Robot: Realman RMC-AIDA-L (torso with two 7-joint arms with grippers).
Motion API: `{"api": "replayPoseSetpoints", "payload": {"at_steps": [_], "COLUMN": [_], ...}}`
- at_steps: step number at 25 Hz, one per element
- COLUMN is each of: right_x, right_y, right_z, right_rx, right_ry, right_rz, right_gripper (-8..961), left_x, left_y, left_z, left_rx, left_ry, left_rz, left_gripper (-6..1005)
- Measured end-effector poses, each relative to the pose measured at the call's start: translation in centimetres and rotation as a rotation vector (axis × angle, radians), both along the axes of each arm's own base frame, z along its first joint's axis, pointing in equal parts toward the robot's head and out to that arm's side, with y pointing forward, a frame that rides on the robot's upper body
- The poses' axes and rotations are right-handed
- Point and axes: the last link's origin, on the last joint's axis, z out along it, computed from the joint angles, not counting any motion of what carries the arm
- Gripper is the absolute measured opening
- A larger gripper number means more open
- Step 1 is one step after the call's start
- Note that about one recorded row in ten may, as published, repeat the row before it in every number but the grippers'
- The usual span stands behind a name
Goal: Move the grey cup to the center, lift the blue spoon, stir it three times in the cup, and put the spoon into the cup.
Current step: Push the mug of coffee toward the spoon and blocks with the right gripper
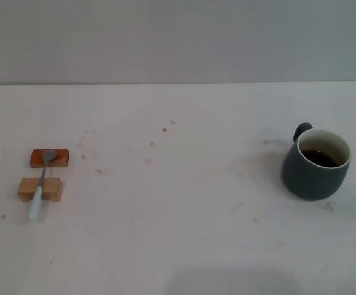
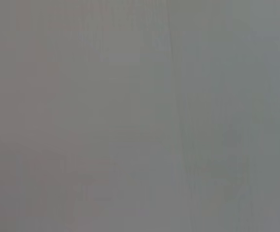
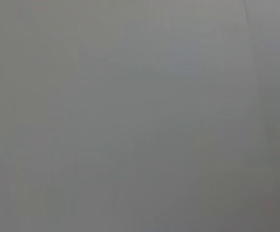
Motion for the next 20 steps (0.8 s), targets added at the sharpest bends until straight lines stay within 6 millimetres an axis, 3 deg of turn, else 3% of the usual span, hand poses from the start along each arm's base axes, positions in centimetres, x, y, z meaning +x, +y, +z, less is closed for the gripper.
{"api": "replayPoseSetpoints", "payload": {"at_steps": [9,13,20], "right_x": [0.3,1.0,1.1], "right_y": [0.0,1.1,4.7], "right_z": [-0.7,-1.1,-2.1], "right_rx": [-0.03,-0.083,-0.194], "right_ry": [0.037,0.073,0.093], "right_rz": [-0.025,-0.062,-0.109], "right_gripper": [-1,-1,-1], "left_x": [0.0,0.0,0.0], "left_y": [-0.2,-0.3,-0.1], "left_z": [-0.2,-0.2,-0.1], "left_rx": [-0.007,-0.008,-0.006], "left_ry": [0.0,-0.001,-0.001], "left_rz": [0.002,0.002,-0.003], "left_gripper": [825,823,820]}}
